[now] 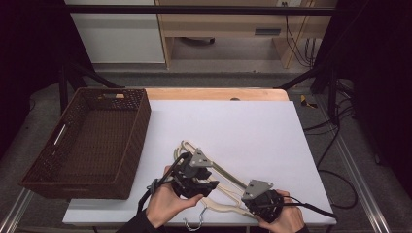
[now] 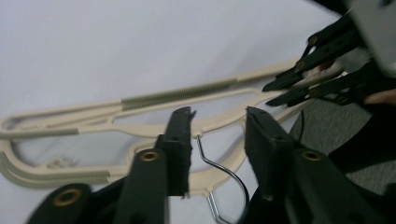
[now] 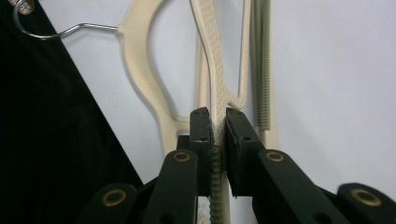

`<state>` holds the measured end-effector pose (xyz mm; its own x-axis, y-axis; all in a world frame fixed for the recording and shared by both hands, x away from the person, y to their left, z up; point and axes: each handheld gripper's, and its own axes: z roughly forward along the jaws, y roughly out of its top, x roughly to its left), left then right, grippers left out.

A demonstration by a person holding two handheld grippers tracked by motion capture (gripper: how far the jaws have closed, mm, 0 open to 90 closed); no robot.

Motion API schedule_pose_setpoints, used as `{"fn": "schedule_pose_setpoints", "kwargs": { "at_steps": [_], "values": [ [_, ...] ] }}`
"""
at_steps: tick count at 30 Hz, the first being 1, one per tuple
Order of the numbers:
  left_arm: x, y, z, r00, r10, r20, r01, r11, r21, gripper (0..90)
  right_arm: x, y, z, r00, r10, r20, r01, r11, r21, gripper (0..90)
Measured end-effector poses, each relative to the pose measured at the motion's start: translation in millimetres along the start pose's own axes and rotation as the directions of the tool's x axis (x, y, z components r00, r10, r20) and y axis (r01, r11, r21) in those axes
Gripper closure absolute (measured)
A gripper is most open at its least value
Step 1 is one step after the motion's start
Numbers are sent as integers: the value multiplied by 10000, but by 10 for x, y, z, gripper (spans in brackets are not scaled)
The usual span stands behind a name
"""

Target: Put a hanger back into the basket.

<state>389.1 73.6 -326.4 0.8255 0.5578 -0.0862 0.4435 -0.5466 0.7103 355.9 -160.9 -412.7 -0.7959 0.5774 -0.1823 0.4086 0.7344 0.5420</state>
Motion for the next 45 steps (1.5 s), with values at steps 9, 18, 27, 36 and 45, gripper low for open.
{"fn": "schedule_pose_setpoints", "kwargs": {
  "at_steps": [9, 18, 27, 36, 45],
  "values": [
    [306, -124, -452, 9983, 417, -415, -492, 9781, -2023, 241, -223, 29, -120, 9984, 127, 554, -121, 9998, -127, 851],
    [578, -467, -494, 9936, 545, -988, -770, 9678, -2397, 182, -535, 19, -184, 9980, 458, 446, -420, 9957, -822, 858],
    [682, -604, -420, 9888, 944, -1153, -1193, 9651, -2330, 154, -624, 77, -326, 9983, 574, 87, -554, 9867, -1525, 860],
    [758, -587, -267, 9824, 1421, -1215, -1658, 9626, -2143, 151, -575, 197, -442, 9995, 295, -128, -313, 9816, -1884, 861],
    [858, -353, 331, 9437, 2995, -1402, -3119, 9471, -761, 198, -608, 124, -371, 9972, 589, -451, -665, 9788, -1936, 860]
  ]
}}
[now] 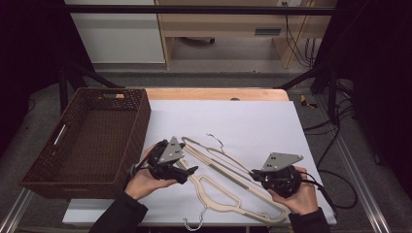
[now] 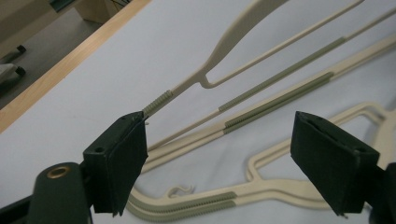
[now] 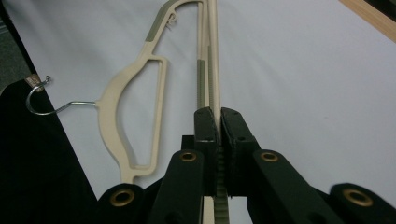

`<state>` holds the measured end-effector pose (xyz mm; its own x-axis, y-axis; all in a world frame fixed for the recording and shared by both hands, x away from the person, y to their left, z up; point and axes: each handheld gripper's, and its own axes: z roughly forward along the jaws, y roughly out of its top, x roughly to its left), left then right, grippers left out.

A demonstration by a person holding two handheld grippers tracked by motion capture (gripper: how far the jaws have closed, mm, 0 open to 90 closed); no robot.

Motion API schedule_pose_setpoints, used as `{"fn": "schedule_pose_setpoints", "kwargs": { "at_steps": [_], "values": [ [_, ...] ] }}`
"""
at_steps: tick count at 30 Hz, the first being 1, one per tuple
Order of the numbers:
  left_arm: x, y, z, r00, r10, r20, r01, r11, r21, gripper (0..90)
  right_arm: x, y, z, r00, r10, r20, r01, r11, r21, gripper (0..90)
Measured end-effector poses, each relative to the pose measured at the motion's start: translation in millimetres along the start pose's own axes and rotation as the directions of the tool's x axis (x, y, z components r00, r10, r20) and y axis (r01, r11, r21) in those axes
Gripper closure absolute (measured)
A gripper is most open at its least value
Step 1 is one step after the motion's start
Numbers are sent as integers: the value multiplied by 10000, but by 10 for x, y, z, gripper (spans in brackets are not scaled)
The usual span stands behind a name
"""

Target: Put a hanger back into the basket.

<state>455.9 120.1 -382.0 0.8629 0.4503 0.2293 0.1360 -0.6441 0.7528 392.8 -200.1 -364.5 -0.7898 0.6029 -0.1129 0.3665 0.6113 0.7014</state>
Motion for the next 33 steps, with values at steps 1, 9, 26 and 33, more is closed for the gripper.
{"fn": "schedule_pose_setpoints", "kwargs": {
  "at_steps": [1, 9, 26, 33],
  "values": [
    [12, 13, 50, 9999, 93, 45, -93, 9999, 59, 205, -7, -16, 8, 10000, 23, -27, -23, 10000, 9, 860],
    [167, 126, 418, 9942, 751, 766, -746, 9972, -94, 248, -57, -96, 43, 9996, 97, -248, -97, 10000, 1, 859],
    [145, 235, 679, 9670, 2170, 1335, -2125, 9760, -469, 665, -75, -156, 75, 9992, -158, -377, 161, 9998, 73, 857],
    [60, 308, 641, 9489, 3053, 800, -3031, 9522, -393, 721, -93, -168, 53, 9994, -191, -304, 188, 9998, -112, 856]
  ]
}}
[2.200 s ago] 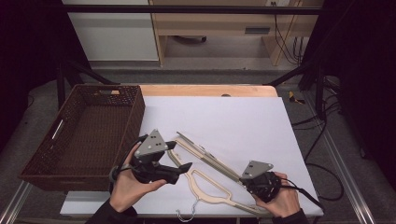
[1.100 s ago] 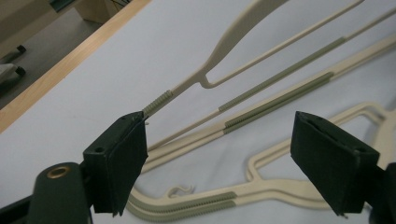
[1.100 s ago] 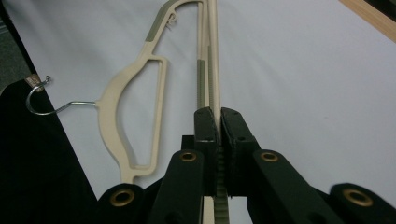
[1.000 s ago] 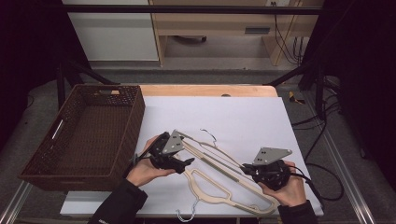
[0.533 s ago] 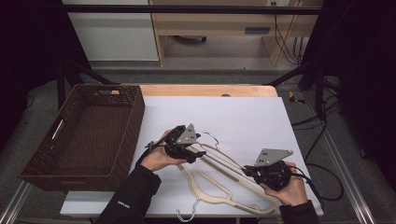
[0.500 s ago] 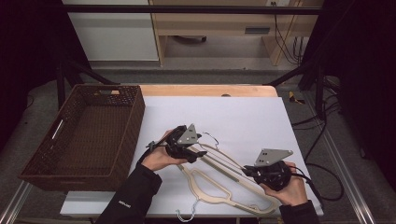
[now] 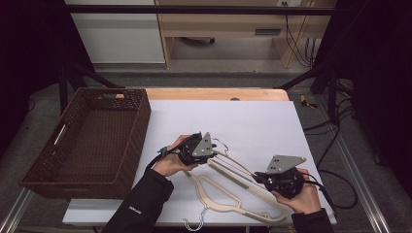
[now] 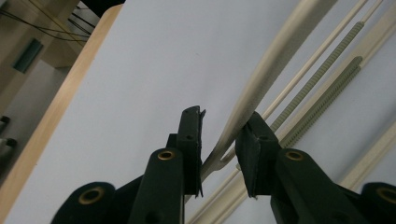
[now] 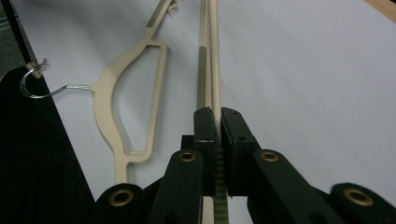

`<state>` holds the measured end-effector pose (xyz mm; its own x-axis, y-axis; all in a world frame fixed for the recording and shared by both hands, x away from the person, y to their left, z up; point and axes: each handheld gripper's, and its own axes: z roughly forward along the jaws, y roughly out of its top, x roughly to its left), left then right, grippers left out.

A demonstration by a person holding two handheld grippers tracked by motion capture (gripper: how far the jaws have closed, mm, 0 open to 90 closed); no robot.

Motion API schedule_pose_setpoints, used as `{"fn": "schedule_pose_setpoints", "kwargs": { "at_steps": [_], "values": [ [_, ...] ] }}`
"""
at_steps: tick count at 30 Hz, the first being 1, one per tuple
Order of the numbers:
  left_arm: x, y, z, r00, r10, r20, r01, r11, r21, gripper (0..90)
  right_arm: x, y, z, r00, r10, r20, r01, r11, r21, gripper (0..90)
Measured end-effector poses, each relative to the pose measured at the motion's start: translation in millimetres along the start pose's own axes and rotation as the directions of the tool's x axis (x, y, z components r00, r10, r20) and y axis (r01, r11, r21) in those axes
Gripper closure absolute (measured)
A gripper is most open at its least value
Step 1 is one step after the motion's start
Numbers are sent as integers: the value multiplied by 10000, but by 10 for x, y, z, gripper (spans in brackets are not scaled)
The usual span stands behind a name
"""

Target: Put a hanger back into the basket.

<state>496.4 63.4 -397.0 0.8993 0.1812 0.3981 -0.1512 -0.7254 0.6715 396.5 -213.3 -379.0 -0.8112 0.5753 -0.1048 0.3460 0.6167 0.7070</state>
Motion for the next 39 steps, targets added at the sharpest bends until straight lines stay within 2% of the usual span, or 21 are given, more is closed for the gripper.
{"fn": "schedule_pose_setpoints", "kwargs": {
  "at_steps": [1, 2, 5, 6, 7, 10, 12, 14, 19, 20, 24, 26, 29, 30, 31, 33, 36, 39],
  "values": [
    [0, 0, 0, 10000, 0, 0, 0, 10000, 0, 726, -9, -3, -10, 10000, -60, -50, 60, 10000, -31, 856],
    [-12, 38, -31, 9994, 219, -258, -219, 9998, 5, 730, -9, -3, -21, 10000, -30, 29, 30, 9999, -108, 855],
    [-34, 99, -90, 9981, 447, -414, -450, 9990, -58, 756, -21, -5, -65, 9996, -49, 281, 57, 9996, -274, 849],
    [-32, 122, -118, 9964, 648, -553, -649, 9979, -2, 763, -30, -9, -82, 9995, -60, 303, 73, 9991, -424, 843],
    [-41, 142, -137, 9964, 567, -624, -576, 9983, -124, 767, -36, -10, -94, 9994, -36, 330, 56, 9982, -603, 831],
    [-63, 200, -214, 9942, 791, -732, -800, 9968, -94, 780, -47, -10, -155, 9981, -77, 617, 136, 9952, -970, 800],
    [-93, 213, -228, 9942, 780, -736, -793, 9967, -149, 790, -61, -13, -184, 9971, -74, 751, 160, 9933, -1141, 785],
    [-179, 245, -292, 9944, 884, -580, -879, 9961, 103, 803, -71, -18, -198, 9963, 22, 859, 86, 9920, -1261, 759],
    [-304, 266, -434, 9974, 690, -183, -680, 9964, 510, 822, -100, -30, -191, 9971, 303, 694, -195, 9883, -1512, 695],
    [-332, 270, -464, 9980, 621, -111, -614, 9967, 525, 827, -105, -30, -187, 9972, 425, 614, -321, 9863, -1617, 676],
    [-421, 282, -559, 9990, 432, 141, -440, 9970, 639, 850, -114, -27, -177, 9972, 460, 598, -326, 9774, -2089, 598],
    [-522, 295, -650, 9986, 394, 353, -421, 9958, 816, 861, -112, -23, -186, 9971, 574, 489, -444, 9708, -2356, 551],
    [-629, 299, -719, 9992, -37, 391, 9, 9974, 716, 870, -104, -13, -203, 9972, 586, 466, -433, 9594, -2788, 489],
    [-660, 293, -745, 9990, -307, 339, 285, 9975, 646, 871, -101, -11, -212, 9970, 613, 481, -452, 9579, -2836, 468],
    [-666, 287, -765, 9988, -399, 296, 378, 9970, 673, 871, -101, -13, -222, 9968, 595, 541, -407, 9537, -2980, 431],
    [-681, 263, -813, 9962, -832, 271, 814, 9947, 625, 872, -103, -15, -232, 9952, 643, 741, -376, 9475, -3175, 380],
    [-672, 244, -895, 9890, -1472, 121, 1462, 9875, 581, 871, -106, -24, -245, 9932, 755, 881, -419, 9415, -3345, 357],
    [-649, 275, -964, 9819, -1893, -13, 1889, 9791, 758, 870, -98, -15, -241, 9929, 894, 784, -553, 9311, -3606, 305]
  ]
}}
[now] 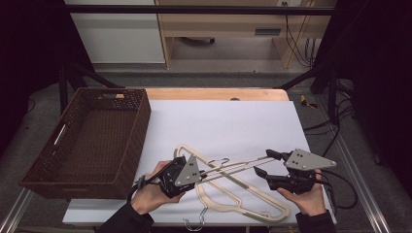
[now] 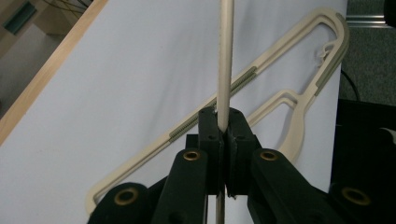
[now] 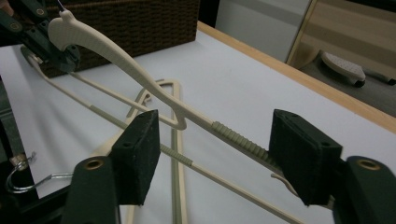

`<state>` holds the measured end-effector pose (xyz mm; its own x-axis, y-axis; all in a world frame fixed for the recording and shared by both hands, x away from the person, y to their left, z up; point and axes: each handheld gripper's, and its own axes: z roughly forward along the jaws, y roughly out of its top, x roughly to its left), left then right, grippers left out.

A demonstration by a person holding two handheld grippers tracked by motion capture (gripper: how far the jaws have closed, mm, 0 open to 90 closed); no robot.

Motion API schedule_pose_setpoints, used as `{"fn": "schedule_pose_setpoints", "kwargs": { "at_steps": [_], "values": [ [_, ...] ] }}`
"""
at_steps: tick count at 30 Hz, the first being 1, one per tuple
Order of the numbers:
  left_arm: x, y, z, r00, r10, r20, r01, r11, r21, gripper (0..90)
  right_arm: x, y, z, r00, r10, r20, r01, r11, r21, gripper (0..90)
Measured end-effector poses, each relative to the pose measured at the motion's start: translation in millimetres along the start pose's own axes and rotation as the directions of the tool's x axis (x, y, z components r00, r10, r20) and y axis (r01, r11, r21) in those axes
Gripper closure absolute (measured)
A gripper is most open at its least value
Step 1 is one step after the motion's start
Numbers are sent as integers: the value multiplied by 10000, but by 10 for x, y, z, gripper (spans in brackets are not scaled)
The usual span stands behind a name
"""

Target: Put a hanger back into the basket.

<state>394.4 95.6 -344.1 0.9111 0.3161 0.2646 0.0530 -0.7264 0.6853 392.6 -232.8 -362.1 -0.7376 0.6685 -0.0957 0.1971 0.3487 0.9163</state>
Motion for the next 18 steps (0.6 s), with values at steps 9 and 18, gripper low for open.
{"fn": "schedule_pose_setpoints", "kwargs": {
  "at_steps": [9, 18],
  "values": [
    [205, -2, -303, 9891, -1300, -698, 1292, 9915, -152, 871, -39, -26, -66, 9972, 353, 654, -337, 9991, -259, 197],
    [439, 98, -791, 9767, -1937, -926, 1895, 9805, -520, 871, -72, -103, -39, 9940, 727, 821, -728, 9973, -18, 173]
  ]
}}
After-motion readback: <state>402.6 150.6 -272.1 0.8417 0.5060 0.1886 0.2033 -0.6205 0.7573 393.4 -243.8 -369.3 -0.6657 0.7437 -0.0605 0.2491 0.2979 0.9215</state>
